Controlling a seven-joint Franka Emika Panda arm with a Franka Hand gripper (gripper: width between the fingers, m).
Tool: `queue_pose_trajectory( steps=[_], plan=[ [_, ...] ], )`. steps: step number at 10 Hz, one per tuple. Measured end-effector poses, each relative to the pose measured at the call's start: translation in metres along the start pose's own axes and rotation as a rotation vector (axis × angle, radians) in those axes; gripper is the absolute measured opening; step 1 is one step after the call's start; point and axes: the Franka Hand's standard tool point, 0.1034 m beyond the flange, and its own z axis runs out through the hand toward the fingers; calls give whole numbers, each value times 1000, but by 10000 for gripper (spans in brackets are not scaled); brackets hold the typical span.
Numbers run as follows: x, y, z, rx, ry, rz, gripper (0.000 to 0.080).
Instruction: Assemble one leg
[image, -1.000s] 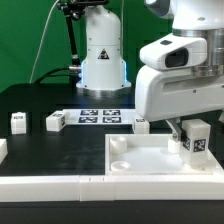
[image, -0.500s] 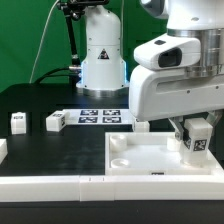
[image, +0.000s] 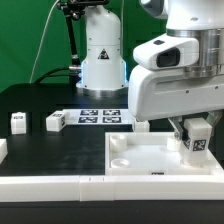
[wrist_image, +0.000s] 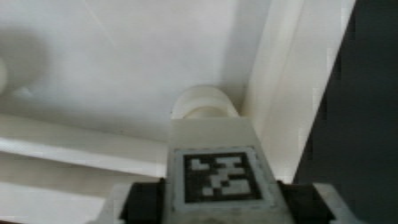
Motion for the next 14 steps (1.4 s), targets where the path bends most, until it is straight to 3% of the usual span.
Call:
queue_pose_trajectory(
  steps=[3,7,10,11,12,13,14],
  plan=[
    [-4,1,2,33,27,415,294],
    [-6,-2,4,48,4,881,294],
    [-8,-8,5,61,-17,1081,294],
    [-8,-8,5,61,-17,1050,351],
    [-8,-8,5,61,-15,999,527],
    [-7,-8,4,60,-14,961,610],
    [-7,-9,4,54,-16,882,610]
  ],
)
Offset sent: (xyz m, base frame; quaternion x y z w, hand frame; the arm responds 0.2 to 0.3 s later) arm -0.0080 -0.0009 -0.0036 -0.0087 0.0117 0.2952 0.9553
